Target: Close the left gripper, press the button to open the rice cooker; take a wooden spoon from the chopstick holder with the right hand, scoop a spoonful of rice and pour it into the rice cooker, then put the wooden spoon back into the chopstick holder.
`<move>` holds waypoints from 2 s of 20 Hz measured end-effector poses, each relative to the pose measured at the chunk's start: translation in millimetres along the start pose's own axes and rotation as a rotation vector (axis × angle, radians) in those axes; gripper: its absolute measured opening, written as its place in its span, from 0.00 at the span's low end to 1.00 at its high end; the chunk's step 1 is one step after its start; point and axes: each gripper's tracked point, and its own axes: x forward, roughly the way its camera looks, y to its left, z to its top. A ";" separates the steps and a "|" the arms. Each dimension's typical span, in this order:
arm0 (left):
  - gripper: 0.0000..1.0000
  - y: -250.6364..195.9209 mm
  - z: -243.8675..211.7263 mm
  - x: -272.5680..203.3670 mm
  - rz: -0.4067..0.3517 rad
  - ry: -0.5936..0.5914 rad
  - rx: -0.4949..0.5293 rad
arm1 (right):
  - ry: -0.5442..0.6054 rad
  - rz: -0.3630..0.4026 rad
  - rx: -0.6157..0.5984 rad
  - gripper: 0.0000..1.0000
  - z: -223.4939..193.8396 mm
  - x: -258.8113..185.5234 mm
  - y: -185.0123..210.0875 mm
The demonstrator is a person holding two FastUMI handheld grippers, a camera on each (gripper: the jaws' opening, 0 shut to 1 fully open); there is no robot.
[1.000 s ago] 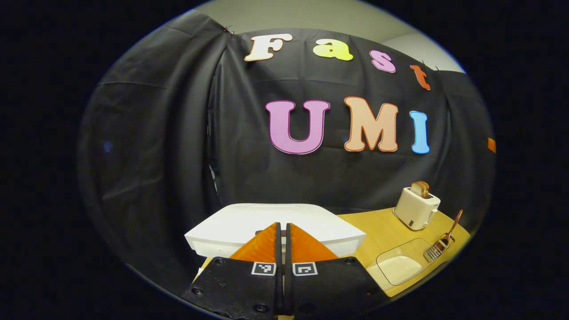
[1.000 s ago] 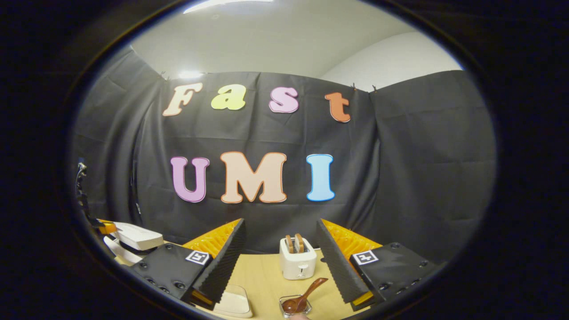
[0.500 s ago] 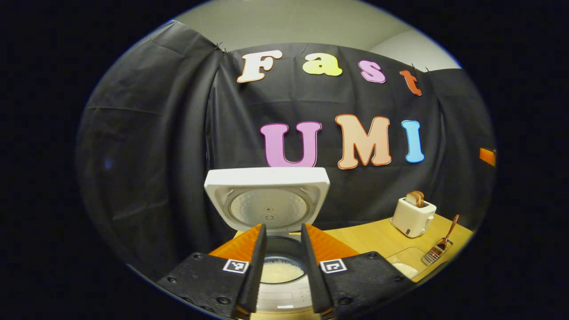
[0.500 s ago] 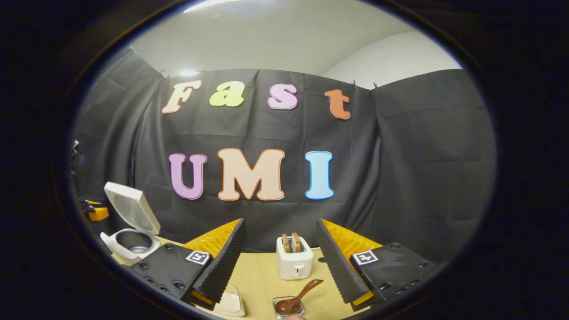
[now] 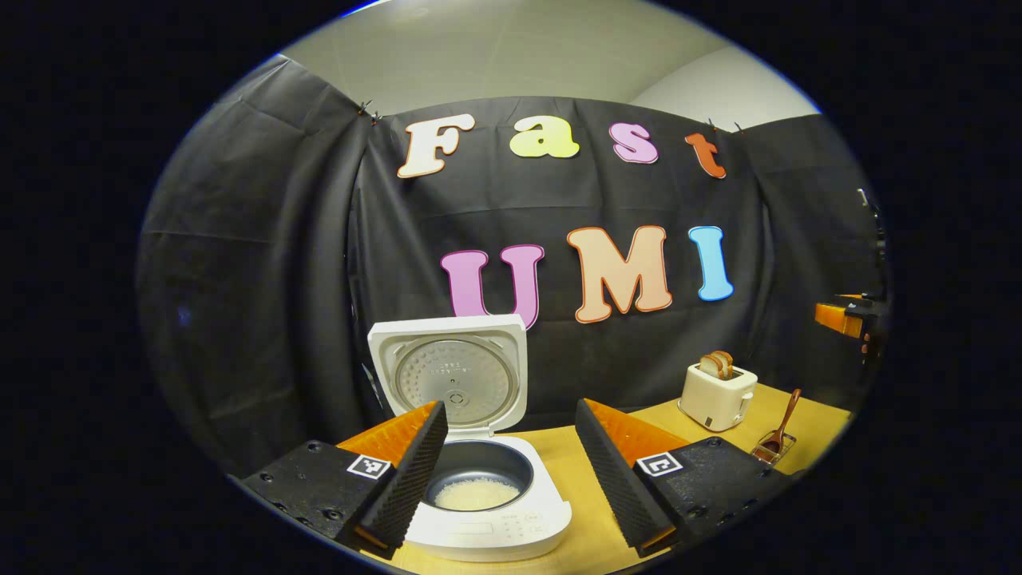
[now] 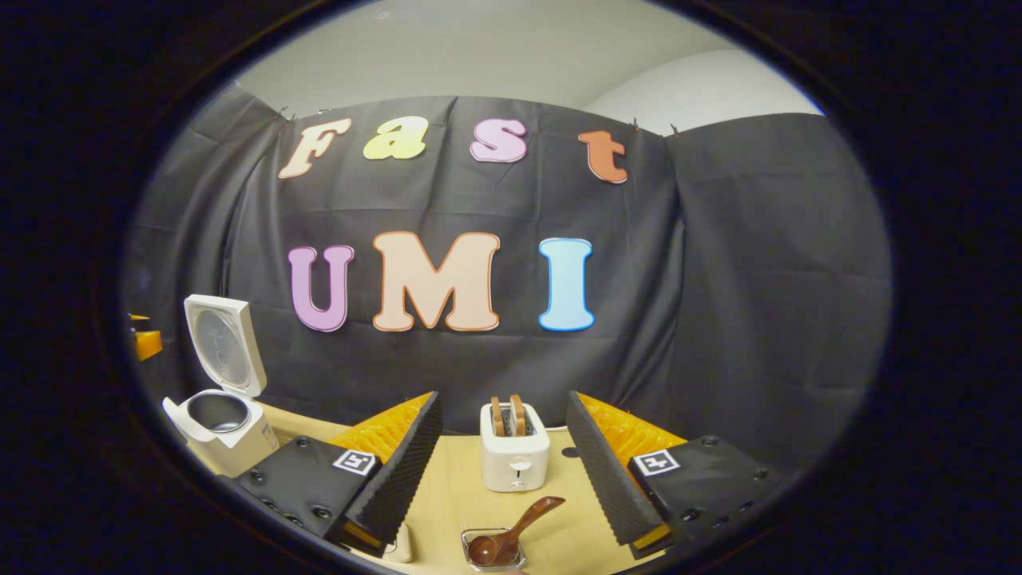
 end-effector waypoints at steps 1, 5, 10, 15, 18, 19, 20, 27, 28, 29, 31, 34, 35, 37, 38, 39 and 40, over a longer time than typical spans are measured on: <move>0.96 0.8 2.8 -3.4 0.009 -0.002 0.005 | 0.013 -0.003 0.008 0.96 -6.3 6.4 -3.8; 1.00 -2.3 9.7 -13.8 0.022 -0.015 -0.012 | 0.085 -0.006 0.010 0.99 -43.7 31.2 -17.4; 0.96 -3.7 8.1 -26.7 0.048 0.003 -0.041 | 0.192 -0.018 0.006 1.00 -96.5 57.2 -34.4; 0.96 2.8 3.7 -38.4 0.096 0.023 -0.043 | 0.295 -0.007 0.044 1.00 -142.3 76.4 -43.1; 0.96 6.8 1.4 -42.6 0.124 0.032 -0.056 | 0.354 -0.014 0.059 1.00 -172.5 81.8 -49.7; 0.96 7.2 -0.6 -44.4 0.132 0.037 -0.061 | 0.370 -0.012 0.061 0.96 -179.5 82.4 -51.1; 0.96 8.0 -1.4 -45.5 0.138 0.042 -0.063 | 0.386 -0.004 0.067 1.00 -186.9 82.1 -49.4; 0.96 6.9 -9.1 -51.0 0.166 0.063 -0.077 | 0.492 0.044 0.115 0.97 -225.6 81.1 -38.6; 0.96 7.6 -8.6 -51.5 0.169 0.064 -0.072 | 0.508 0.048 0.122 0.98 -231.2 79.6 -37.4; 0.96 8.1 -9.5 -50.4 0.173 0.067 -0.066 | 0.526 0.055 0.135 0.98 -236.9 78.2 -35.1; 0.96 8.5 -9.8 -51.1 0.176 0.068 -0.061 | 0.563 0.070 0.165 0.99 -250.0 73.7 -28.6; 0.96 12.4 -11.5 -54.8 0.184 0.072 -0.063 | 0.628 0.092 0.217 0.96 -266.4 64.0 -20.9; 0.96 15.9 -13.3 -54.5 0.193 0.074 -0.061 | 0.645 0.100 0.229 0.87 -271.1 61.6 -17.3; 0.96 19.7 -13.9 -55.5 0.204 0.077 -0.062 | 0.664 0.113 0.236 0.67 -276.2 58.5 -13.0; 0.96 20.4 -12.8 -56.0 0.203 0.077 -0.063 | 0.665 0.116 0.237 0.57 -277.0 56.7 -11.7; 0.96 20.1 -13.4 -56.5 0.202 0.076 -0.064 | 0.666 0.121 0.246 0.48 -277.2 57.9 -10.2; 0.96 19.8 -13.3 -56.9 0.200 0.076 -0.062 | 0.667 0.122 0.265 0.38 -274.1 56.8 -7.4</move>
